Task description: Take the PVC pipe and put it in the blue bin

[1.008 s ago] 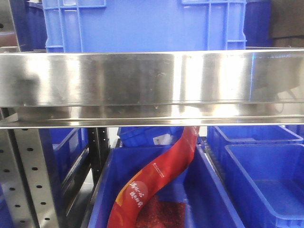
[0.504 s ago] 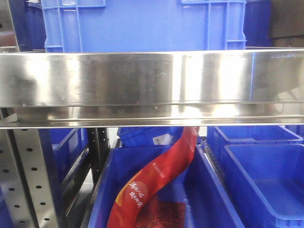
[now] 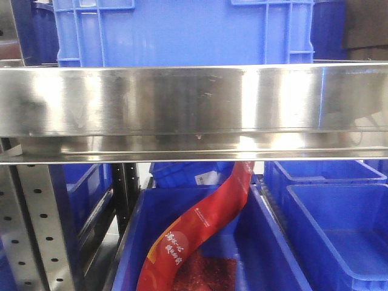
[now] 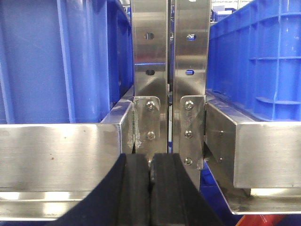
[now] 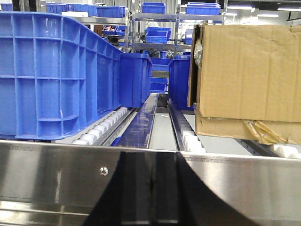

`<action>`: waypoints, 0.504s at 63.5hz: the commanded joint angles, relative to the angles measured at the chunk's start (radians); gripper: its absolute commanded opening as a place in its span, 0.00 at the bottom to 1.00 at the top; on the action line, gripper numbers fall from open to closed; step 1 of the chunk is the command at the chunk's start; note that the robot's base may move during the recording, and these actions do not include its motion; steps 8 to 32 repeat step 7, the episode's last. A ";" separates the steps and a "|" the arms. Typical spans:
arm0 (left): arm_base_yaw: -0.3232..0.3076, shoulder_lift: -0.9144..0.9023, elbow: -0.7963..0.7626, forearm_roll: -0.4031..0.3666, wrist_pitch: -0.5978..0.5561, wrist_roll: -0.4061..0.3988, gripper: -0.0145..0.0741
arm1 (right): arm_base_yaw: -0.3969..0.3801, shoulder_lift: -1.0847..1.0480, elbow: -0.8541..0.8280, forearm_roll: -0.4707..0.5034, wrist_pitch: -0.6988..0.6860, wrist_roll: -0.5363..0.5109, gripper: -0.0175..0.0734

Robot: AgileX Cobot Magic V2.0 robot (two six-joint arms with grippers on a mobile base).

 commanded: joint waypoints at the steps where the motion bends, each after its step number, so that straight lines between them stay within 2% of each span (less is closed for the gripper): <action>1: 0.005 -0.006 -0.001 0.005 -0.027 -0.008 0.04 | -0.004 -0.003 0.000 0.001 -0.016 -0.001 0.01; 32: 0.005 -0.006 -0.001 0.005 -0.027 -0.008 0.04 | -0.004 -0.003 0.000 0.001 -0.016 -0.001 0.01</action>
